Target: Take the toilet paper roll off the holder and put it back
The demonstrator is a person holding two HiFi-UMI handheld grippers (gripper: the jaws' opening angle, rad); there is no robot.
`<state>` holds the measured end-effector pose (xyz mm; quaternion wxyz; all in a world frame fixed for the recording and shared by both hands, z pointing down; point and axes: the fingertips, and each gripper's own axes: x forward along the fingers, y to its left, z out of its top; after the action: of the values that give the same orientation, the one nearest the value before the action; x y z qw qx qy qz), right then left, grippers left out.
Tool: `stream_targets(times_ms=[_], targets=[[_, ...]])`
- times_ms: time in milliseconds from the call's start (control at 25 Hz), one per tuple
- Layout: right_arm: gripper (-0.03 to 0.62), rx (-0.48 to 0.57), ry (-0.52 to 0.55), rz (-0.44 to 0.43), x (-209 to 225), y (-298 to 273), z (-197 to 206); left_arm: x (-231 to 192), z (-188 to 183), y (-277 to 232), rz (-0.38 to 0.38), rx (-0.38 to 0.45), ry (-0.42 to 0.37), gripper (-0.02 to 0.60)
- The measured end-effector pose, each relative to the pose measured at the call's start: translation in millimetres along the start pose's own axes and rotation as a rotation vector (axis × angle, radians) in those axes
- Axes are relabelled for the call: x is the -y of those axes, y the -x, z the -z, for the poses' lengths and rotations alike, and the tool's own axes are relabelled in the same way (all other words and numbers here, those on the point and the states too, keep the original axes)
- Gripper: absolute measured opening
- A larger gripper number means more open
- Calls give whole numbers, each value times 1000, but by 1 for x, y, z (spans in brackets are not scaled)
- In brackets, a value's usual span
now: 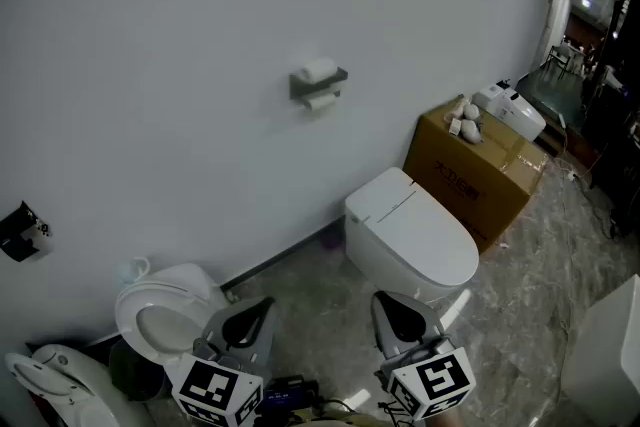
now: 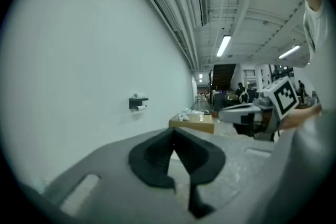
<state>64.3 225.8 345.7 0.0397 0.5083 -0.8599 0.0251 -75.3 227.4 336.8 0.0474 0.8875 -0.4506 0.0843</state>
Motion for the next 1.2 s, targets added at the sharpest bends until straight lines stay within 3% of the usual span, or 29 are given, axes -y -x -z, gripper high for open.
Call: stream_targets(times_ms=[880,960,1200], targets=[[11,1,-74,-16,-5,-5,3,-12,4,5,-47,17,35,-7],[57,-1,-82,-25,-6,-5,3,-14,5,5,-43,26,22,84],[101,1,-85,-49,-1,-2,4,-5,4,1,-49,22,25,86]])
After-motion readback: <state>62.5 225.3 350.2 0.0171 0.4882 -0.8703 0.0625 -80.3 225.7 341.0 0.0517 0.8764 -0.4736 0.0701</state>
